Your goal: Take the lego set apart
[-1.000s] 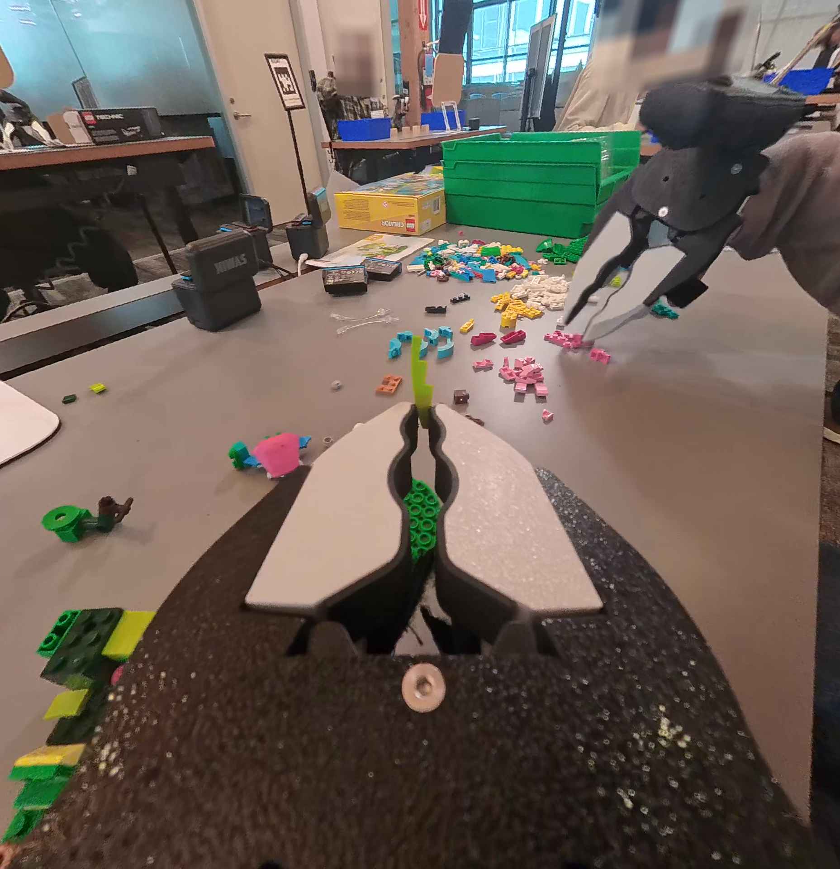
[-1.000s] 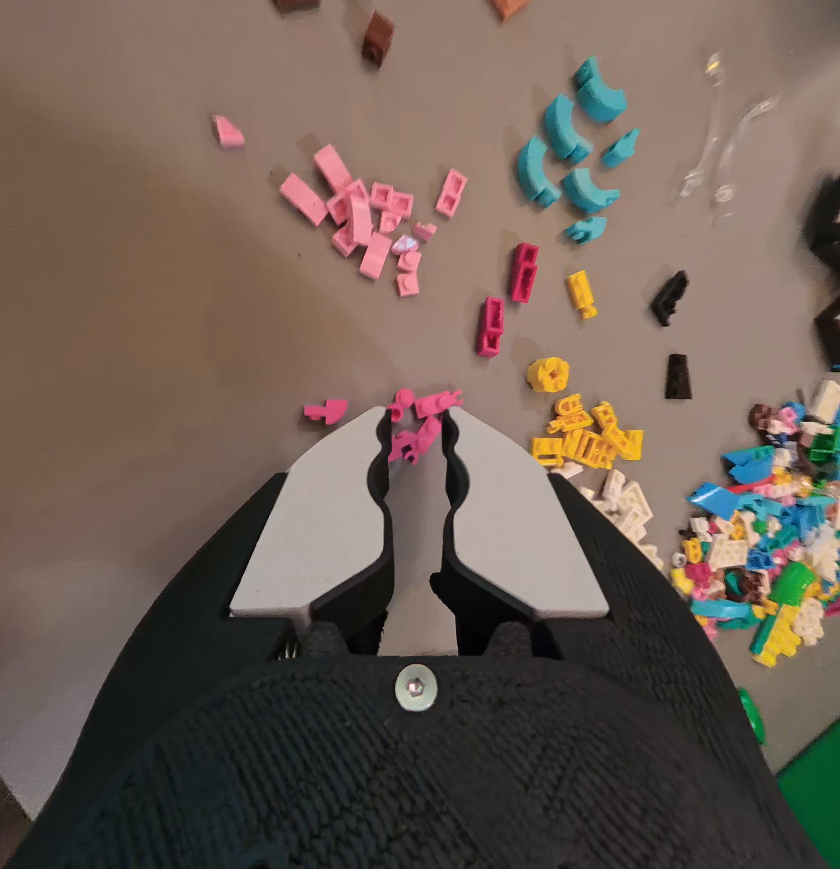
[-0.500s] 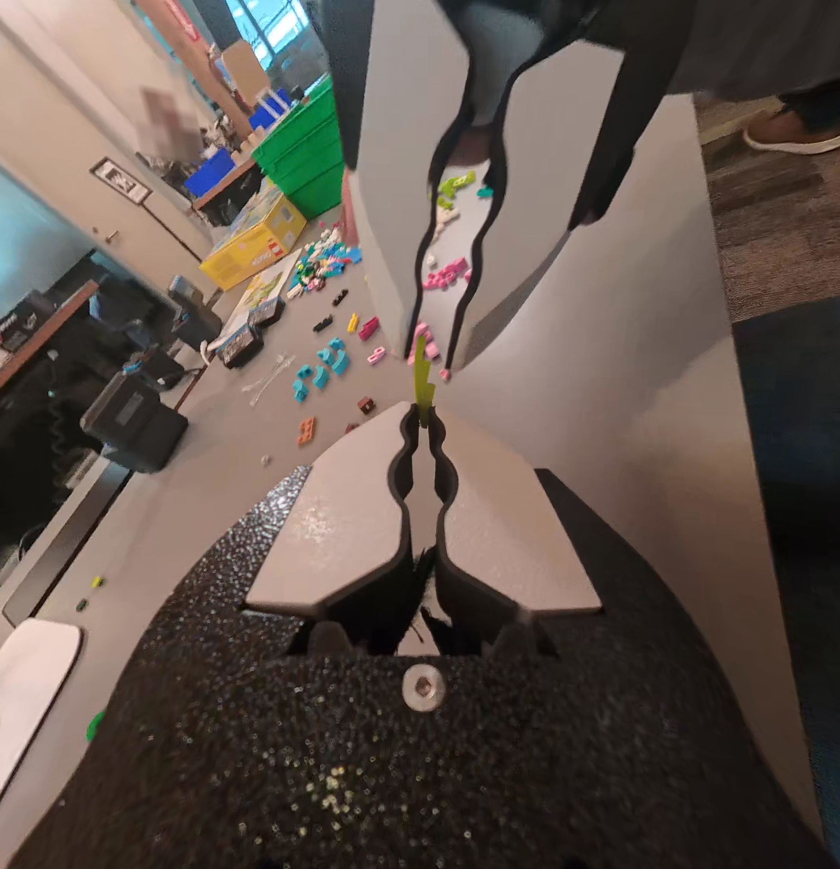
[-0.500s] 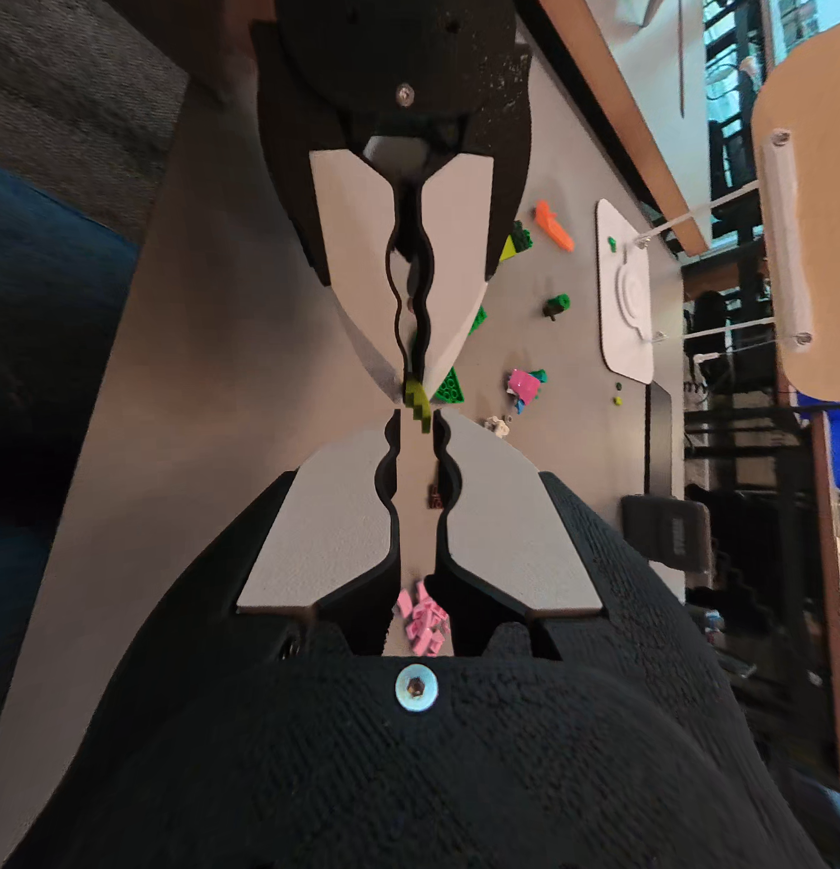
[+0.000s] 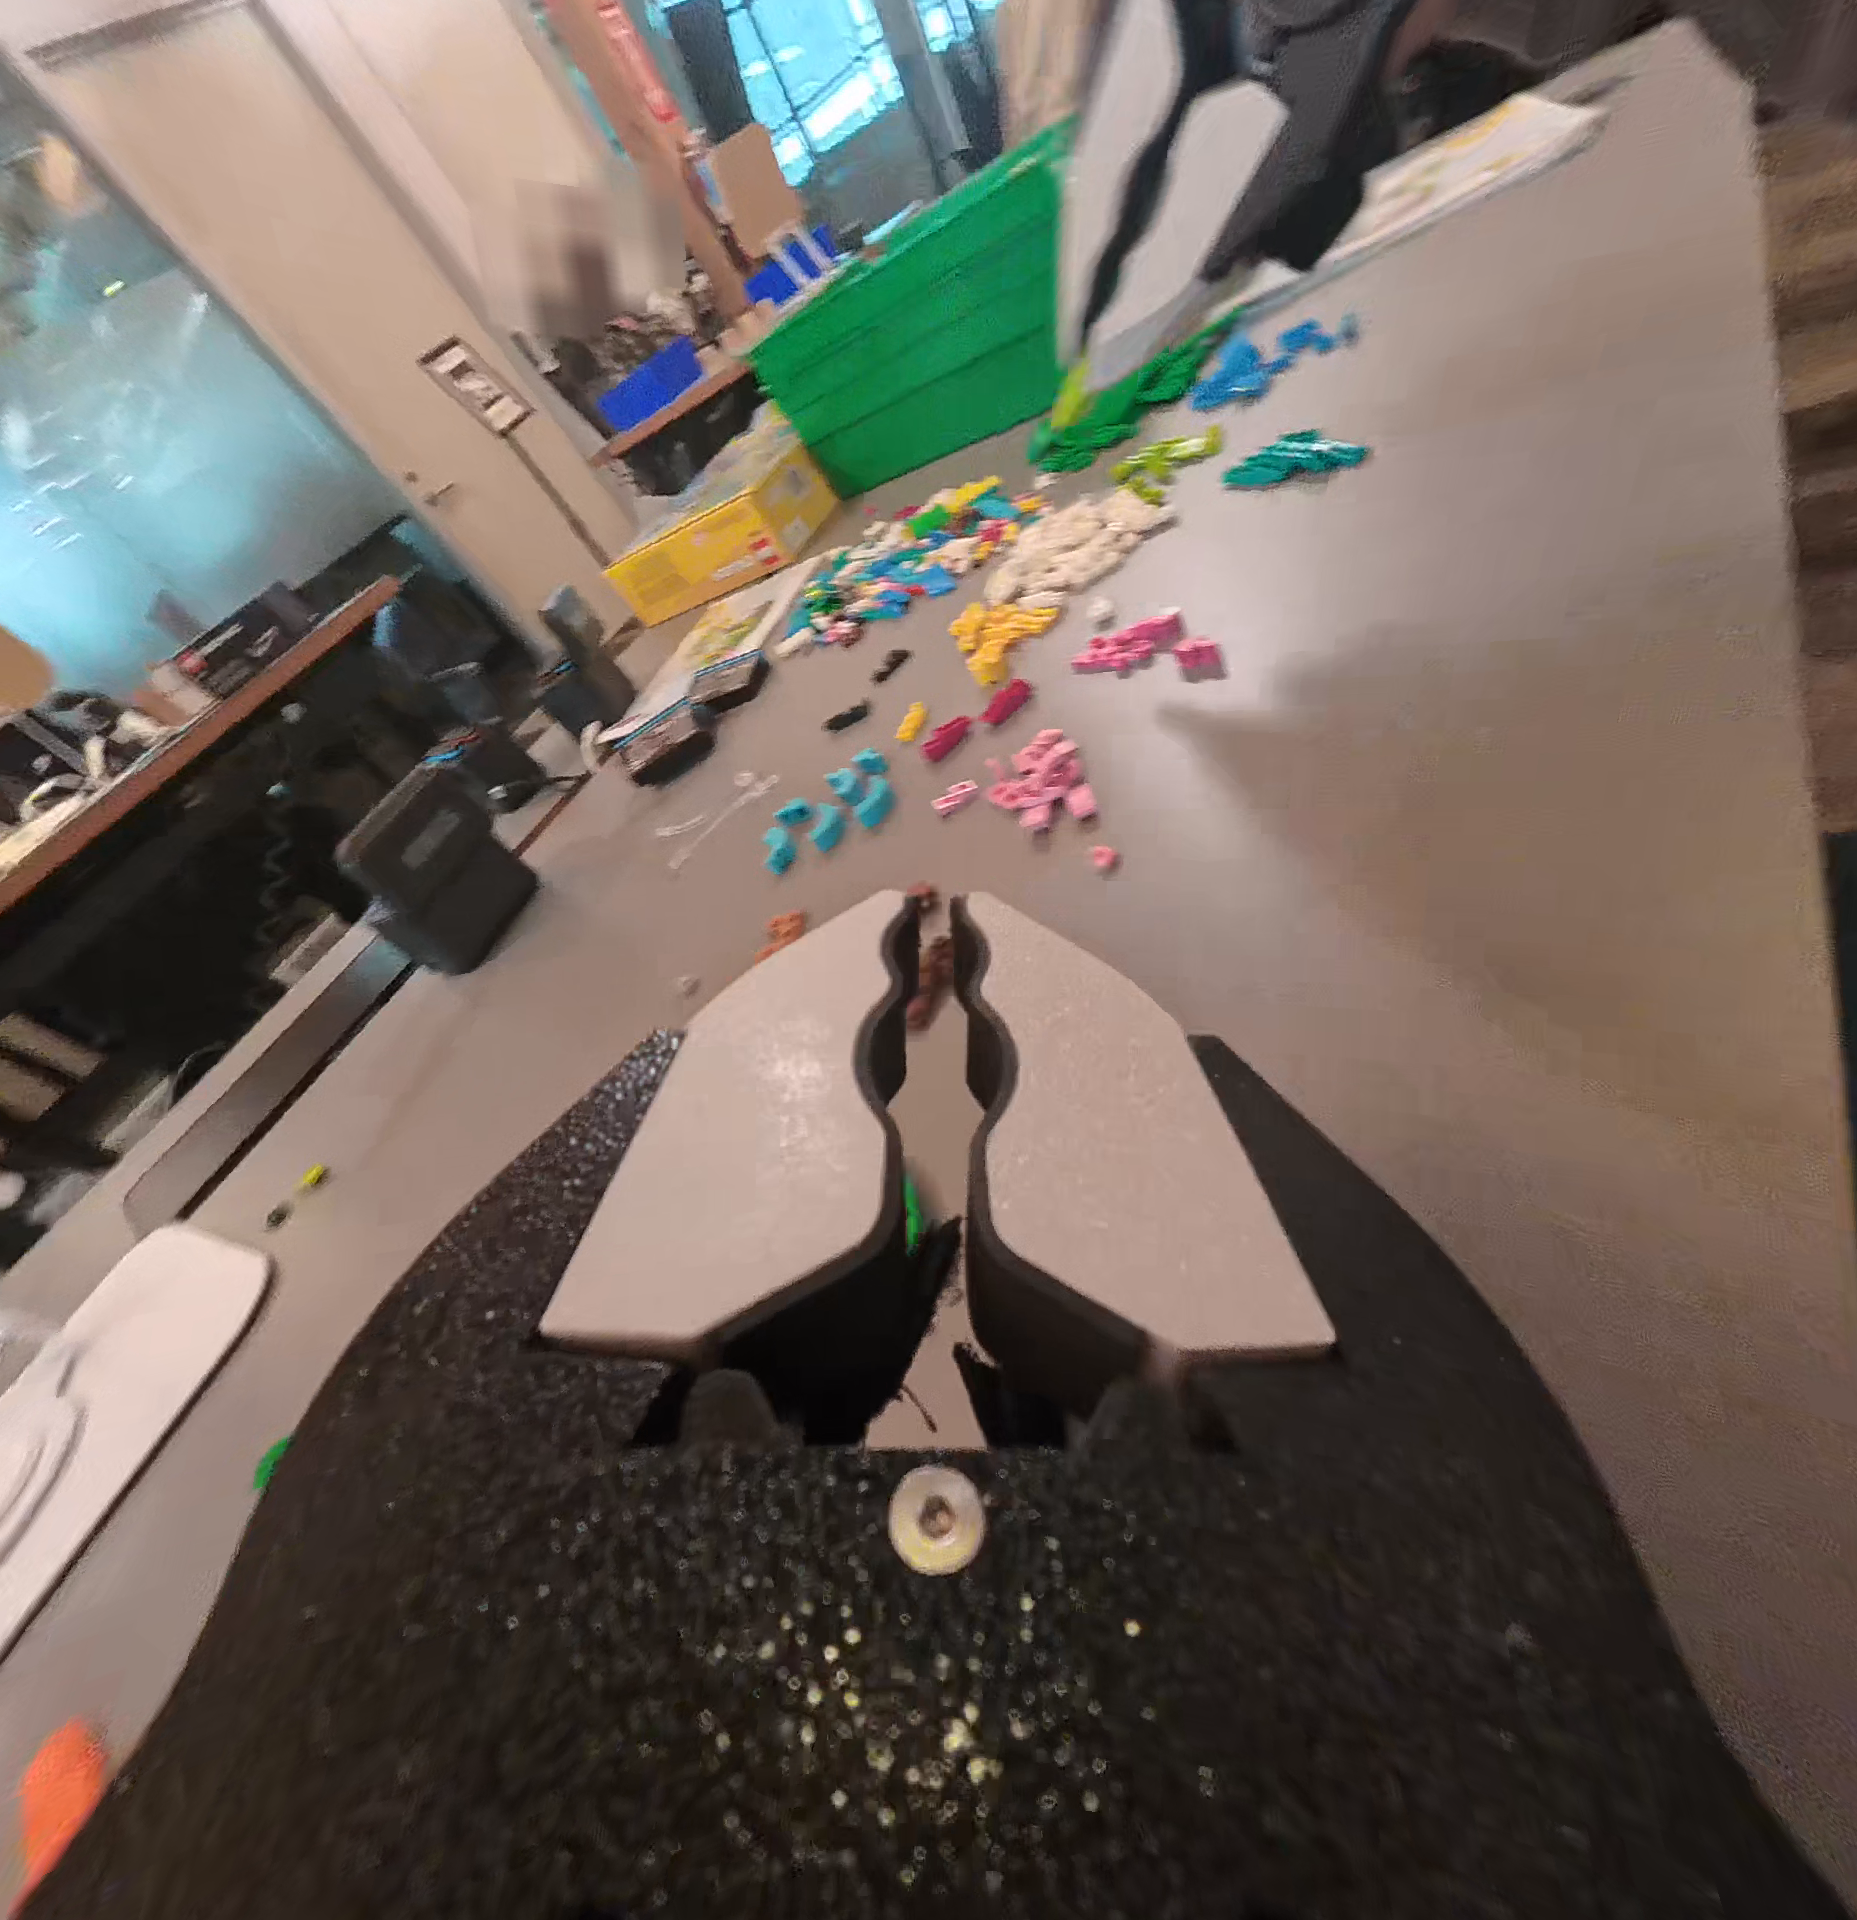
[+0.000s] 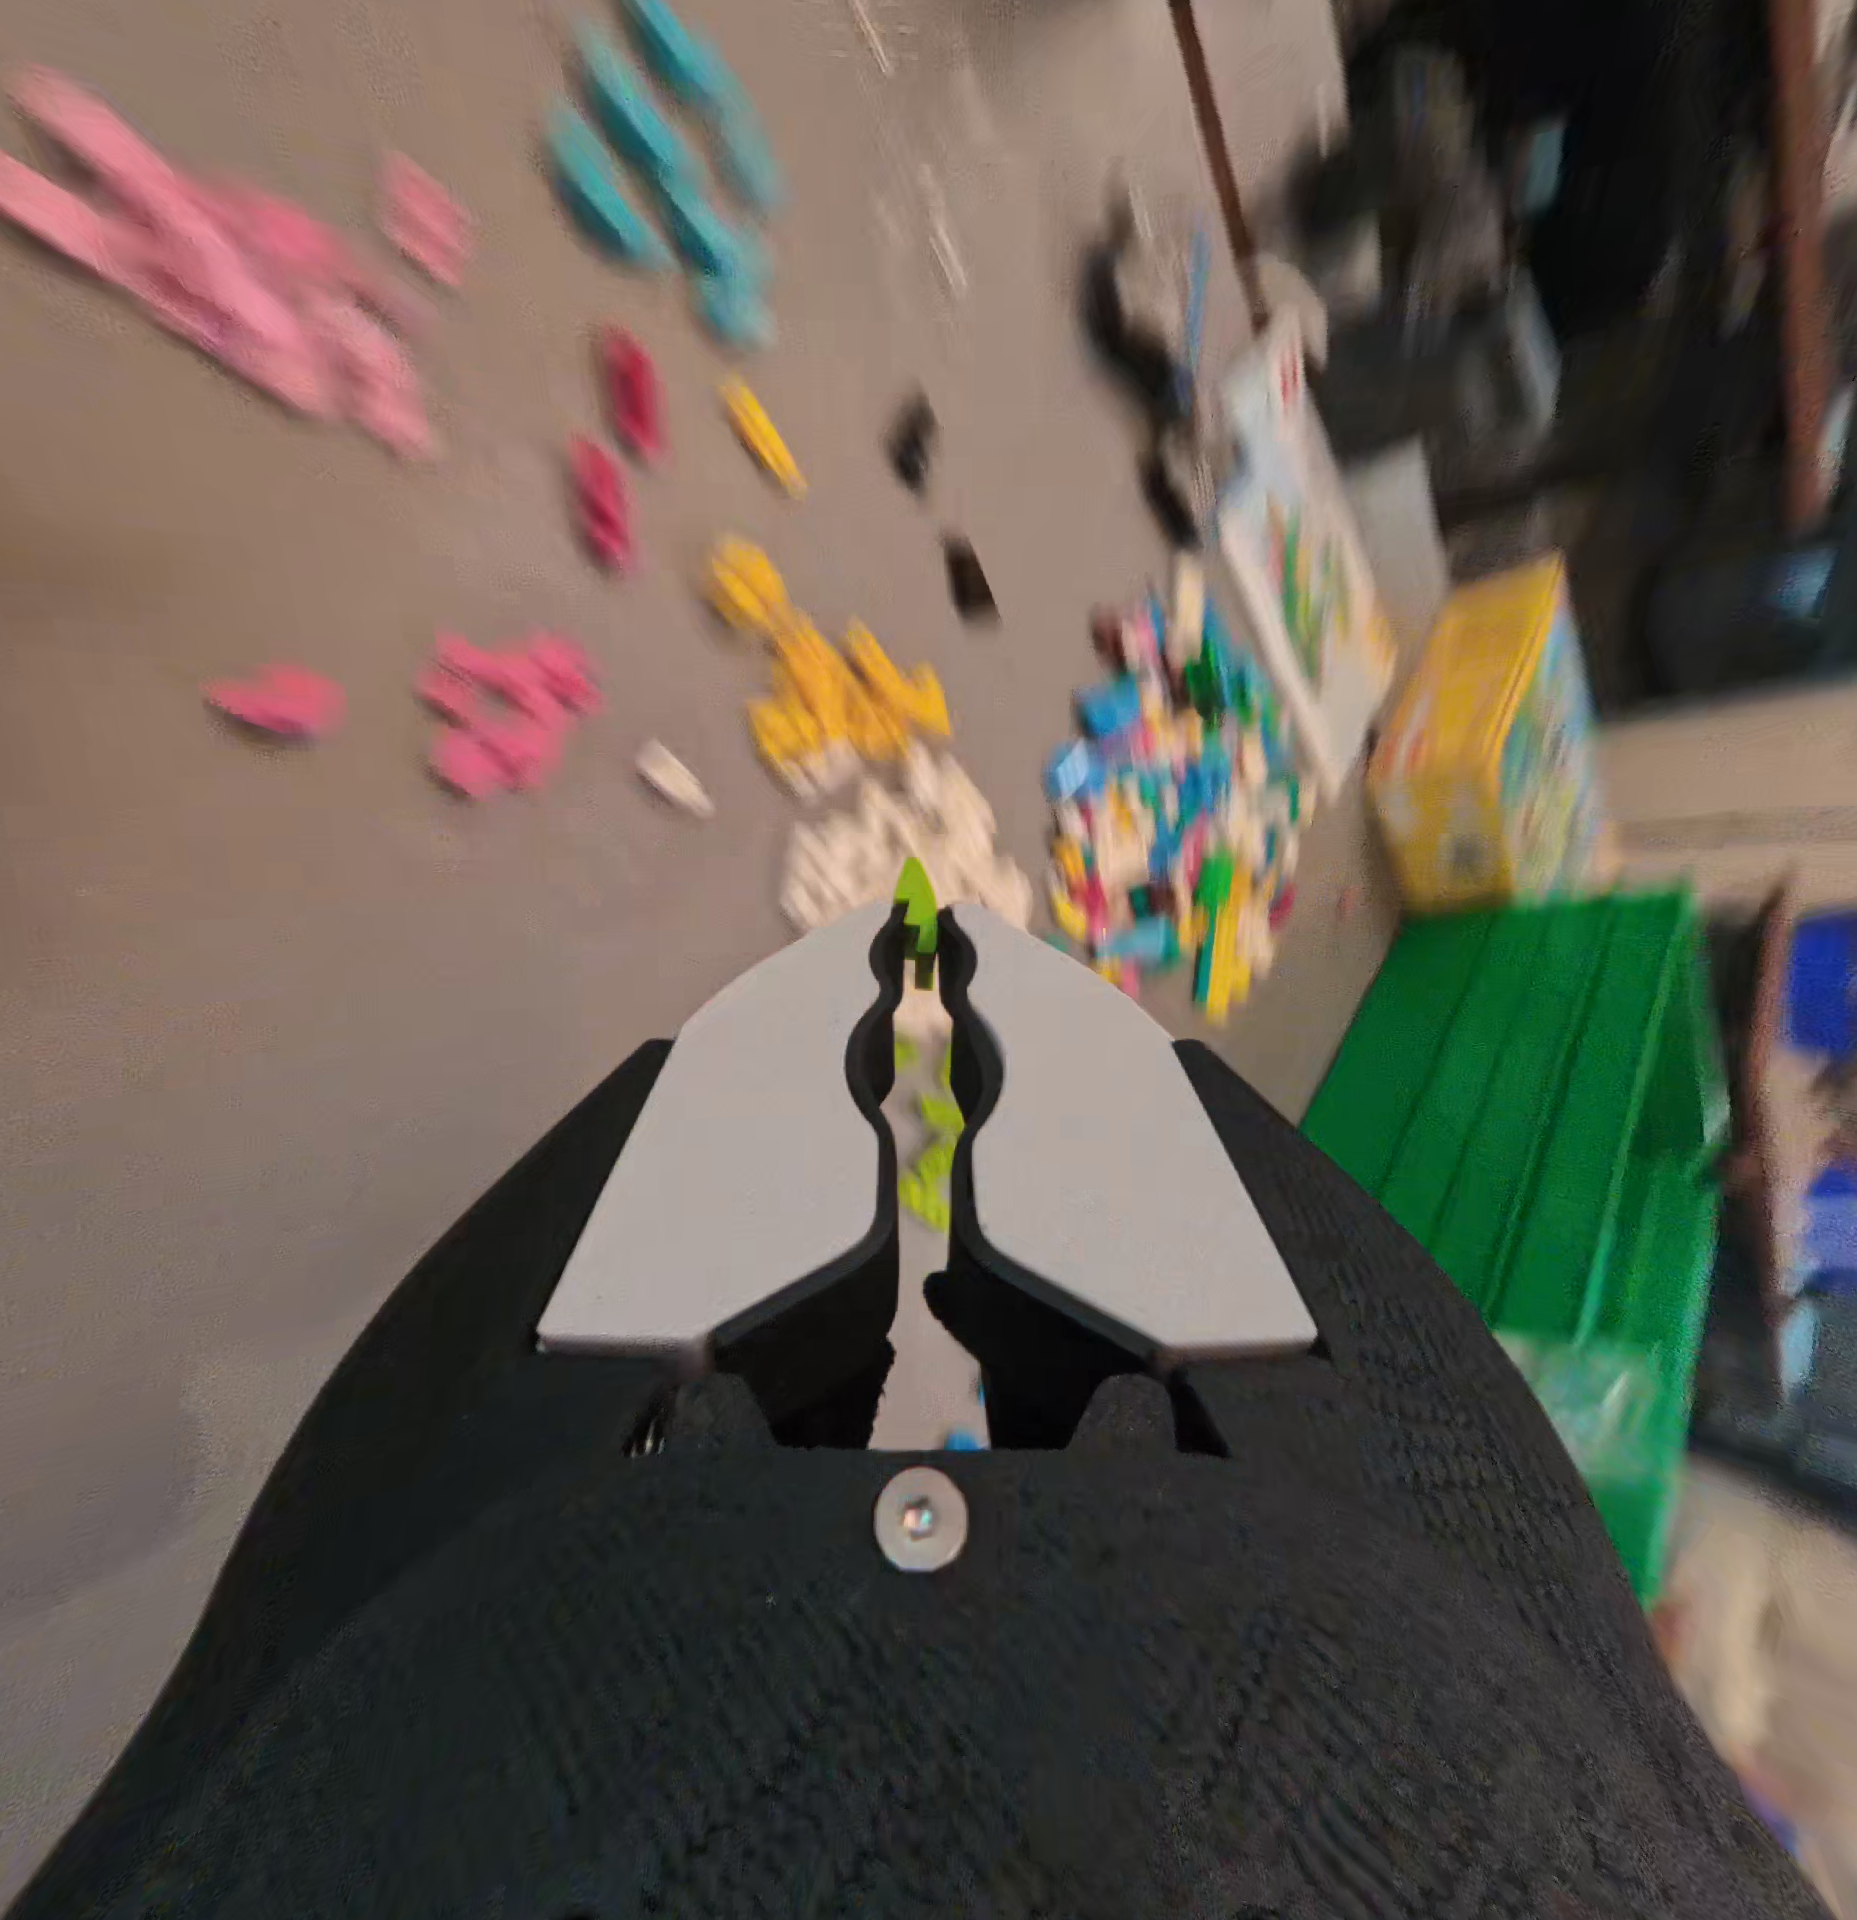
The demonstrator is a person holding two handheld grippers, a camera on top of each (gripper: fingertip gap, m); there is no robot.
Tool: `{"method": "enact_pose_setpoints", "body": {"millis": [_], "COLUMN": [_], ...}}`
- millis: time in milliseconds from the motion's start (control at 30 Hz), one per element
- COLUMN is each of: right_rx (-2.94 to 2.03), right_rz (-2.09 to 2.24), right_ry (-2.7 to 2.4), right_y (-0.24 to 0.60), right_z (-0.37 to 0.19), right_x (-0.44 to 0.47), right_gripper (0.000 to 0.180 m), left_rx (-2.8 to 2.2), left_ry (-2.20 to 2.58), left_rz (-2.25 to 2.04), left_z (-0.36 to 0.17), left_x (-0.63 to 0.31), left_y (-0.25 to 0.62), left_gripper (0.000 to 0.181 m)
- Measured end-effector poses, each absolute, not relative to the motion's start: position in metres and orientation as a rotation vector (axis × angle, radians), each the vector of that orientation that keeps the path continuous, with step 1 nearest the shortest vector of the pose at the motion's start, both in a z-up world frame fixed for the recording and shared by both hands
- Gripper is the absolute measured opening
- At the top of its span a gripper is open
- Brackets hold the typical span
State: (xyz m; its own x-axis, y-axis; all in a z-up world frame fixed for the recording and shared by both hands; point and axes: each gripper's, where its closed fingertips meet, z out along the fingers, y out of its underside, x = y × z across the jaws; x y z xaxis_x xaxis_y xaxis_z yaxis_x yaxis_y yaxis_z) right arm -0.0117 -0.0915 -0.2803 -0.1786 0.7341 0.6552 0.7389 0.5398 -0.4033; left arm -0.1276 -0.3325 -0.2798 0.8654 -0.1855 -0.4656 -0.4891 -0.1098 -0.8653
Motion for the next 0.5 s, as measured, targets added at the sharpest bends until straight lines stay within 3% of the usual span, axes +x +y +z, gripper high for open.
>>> {"method": "enact_pose_setpoints", "body": {"millis": [133,333,500], "right_rx": [-1.51,-1.549,-1.55], "right_rz": [0.022,-0.06,-0.049], "right_ry": [-1.796,-1.881,-1.835], "right_y": [-0.005,0.016,0.015], "right_z": [-0.305,-0.338,-0.329], "right_x": [0.032,0.045,0.042], "right_gripper": [0.004,0.004,0.026], "left_rx": [-1.712,-1.794,-1.813], "left_ry": [0.287,0.112,-0.012], "left_rz": [0.226,0.208,0.195], "left_z": [-0.271,-0.277,-0.277], "left_x": [-0.162,-0.196,-0.218], "left_y": [-0.338,-0.349,-0.36], "left_gripper": [0.002,0.002,0.008]}}
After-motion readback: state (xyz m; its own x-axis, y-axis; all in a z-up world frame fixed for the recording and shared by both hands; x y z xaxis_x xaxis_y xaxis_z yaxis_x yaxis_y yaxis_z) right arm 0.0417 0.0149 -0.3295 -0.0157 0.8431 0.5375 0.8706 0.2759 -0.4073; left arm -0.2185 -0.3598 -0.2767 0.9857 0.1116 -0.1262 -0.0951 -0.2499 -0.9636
